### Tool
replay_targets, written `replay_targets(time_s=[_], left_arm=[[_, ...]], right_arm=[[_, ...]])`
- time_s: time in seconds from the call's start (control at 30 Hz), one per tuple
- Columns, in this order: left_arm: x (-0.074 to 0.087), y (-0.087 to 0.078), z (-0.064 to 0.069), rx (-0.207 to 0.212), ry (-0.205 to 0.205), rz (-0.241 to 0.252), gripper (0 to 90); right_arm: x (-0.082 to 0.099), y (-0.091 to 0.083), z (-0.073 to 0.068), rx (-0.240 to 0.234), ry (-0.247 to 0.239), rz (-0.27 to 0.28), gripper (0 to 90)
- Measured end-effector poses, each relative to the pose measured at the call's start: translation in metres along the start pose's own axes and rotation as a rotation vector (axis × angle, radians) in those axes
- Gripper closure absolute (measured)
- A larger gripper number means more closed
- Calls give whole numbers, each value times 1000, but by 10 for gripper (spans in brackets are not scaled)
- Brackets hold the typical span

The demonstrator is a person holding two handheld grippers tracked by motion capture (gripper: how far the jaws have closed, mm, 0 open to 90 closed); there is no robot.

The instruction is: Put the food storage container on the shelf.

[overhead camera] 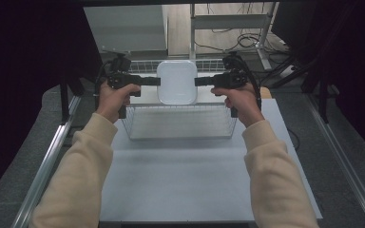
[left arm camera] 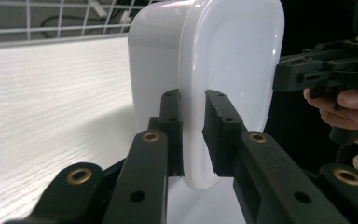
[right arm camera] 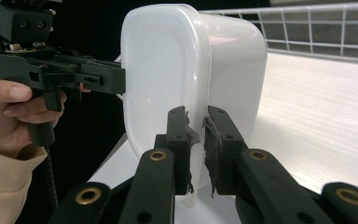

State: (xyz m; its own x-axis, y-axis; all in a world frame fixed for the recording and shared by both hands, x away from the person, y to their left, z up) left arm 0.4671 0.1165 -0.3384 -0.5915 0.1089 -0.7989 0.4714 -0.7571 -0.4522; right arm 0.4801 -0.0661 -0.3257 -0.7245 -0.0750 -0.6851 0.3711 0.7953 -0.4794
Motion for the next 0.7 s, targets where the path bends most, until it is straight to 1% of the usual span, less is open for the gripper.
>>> replay_targets(time_s=[0.03,0.07,0.13,0.23,0.27,0.3,0.33,0.43,0.47,0.57,0.67,0.7], left_arm=[[0,2,-2,5,-12,2,779],[-2,3,-5,15,-34,10,778],[-6,5,-11,28,-59,4,777],[-11,8,-17,21,-77,-1,774],[-13,9,-19,20,-89,-1,772],[-15,12,-22,26,-114,2,770],[-16,13,-24,30,-124,-1,765],[-19,17,-32,47,-172,0,756],[-19,19,-34,55,-189,1,752],[-19,25,-41,75,-223,-5,735],[-19,29,-44,90,-254,9,727],[-19,30,-45,93,-258,11,726]], right_arm=[[0,0,0,0,0,0,802],[-1,2,2,1,11,1,802],[-5,5,5,-22,46,4,802],[-12,10,10,-28,69,-1,796],[-14,12,12,-26,81,-3,790],[-17,14,14,-26,92,-5,784],[-19,16,15,-27,113,-11,777],[-23,20,20,-28,162,-19,758],[-25,22,23,-32,190,-25,752],[-27,27,32,-43,252,-30,725],[-28,31,39,-60,307,-34,705],[-28,32,42,-71,325,-33,699]])
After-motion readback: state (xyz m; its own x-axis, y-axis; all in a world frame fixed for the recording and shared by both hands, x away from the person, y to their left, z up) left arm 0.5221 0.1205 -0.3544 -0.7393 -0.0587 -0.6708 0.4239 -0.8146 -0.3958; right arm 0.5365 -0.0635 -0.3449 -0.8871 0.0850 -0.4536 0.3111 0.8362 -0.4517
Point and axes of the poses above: each handheld gripper's, and its own axes: y roughly forward along the jaws, x roughly out of its underside, z roughly to its right, the point moved 9 cm from there along y, roughly forward along the jaws, and after that the axes turned 8 degrees about y, right-handed, at the moved point
